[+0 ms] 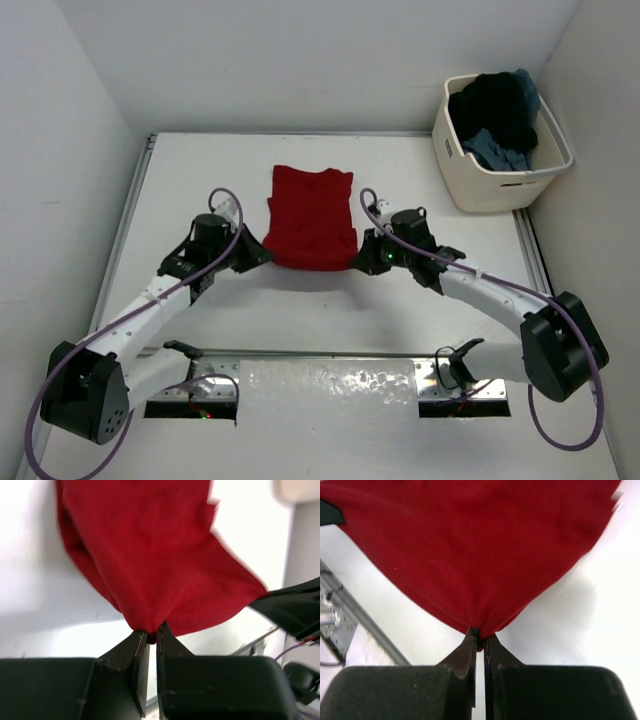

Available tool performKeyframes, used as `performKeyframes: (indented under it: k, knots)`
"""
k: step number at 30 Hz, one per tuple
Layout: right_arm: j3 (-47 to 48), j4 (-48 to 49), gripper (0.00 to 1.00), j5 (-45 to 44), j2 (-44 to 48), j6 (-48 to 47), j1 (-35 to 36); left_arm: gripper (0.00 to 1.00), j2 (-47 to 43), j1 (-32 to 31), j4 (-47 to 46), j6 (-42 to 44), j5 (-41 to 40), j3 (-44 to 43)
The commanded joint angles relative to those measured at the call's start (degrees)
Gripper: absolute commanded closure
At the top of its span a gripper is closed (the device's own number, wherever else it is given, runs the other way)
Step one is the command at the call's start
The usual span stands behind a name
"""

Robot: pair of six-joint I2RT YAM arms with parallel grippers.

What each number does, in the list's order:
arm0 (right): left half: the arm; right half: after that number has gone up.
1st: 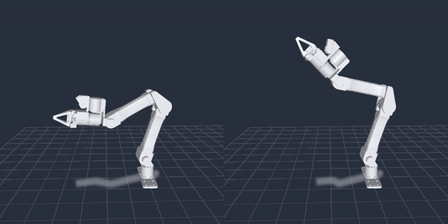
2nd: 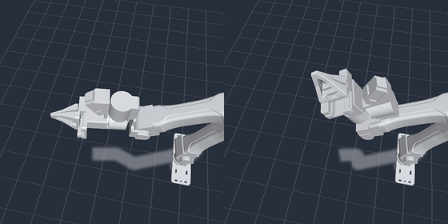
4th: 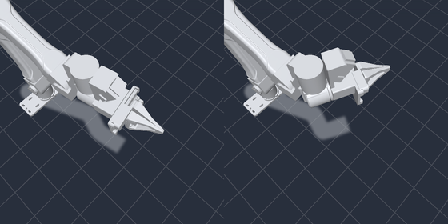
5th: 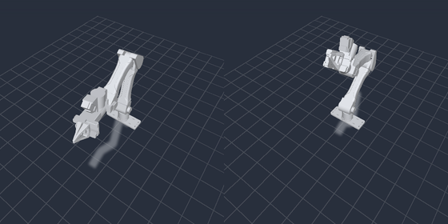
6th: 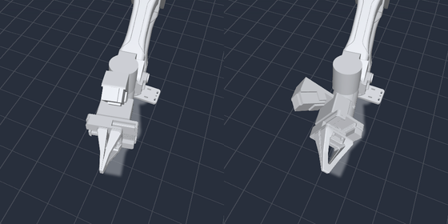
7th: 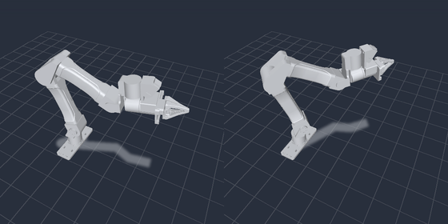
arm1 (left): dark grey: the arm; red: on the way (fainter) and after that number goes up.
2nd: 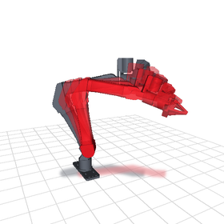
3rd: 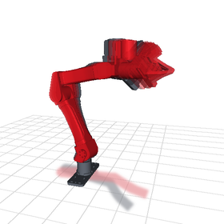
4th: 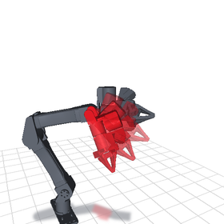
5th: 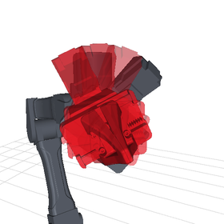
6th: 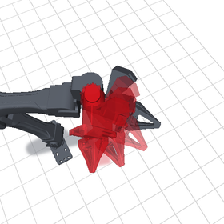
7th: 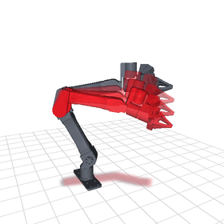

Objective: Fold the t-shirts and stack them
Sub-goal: Grab one side of the 2/3 rectangular tshirt with both arms, then fold the long partially folded tshirt into a neat square

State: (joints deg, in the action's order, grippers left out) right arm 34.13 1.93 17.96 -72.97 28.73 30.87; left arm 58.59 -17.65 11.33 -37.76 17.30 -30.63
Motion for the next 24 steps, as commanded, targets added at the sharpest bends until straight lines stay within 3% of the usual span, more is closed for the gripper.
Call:
performKeyframes:
  k: [1, 6, 24]
  knots:
    - [7.5, -3.5, 1.00, -5.4, 0.8, -3.3, -1.8, 1.00, 0.5, -0.3, -2.1, 0.5, -3.8, -6.5]
    - [14.2, -2.1, 1.00, -6.0, -3.2, -3.5, -4.9, 1.00, 7.0, -0.2, -9.0, 1.2, -6.7, -13.1]
    - [40.2, 3.4, 1.00, 5.6, -30.2, -1.5, -15.4, 1.00, 36.9, 2.8, -9.4, 7.3, -10.3, -43.4]
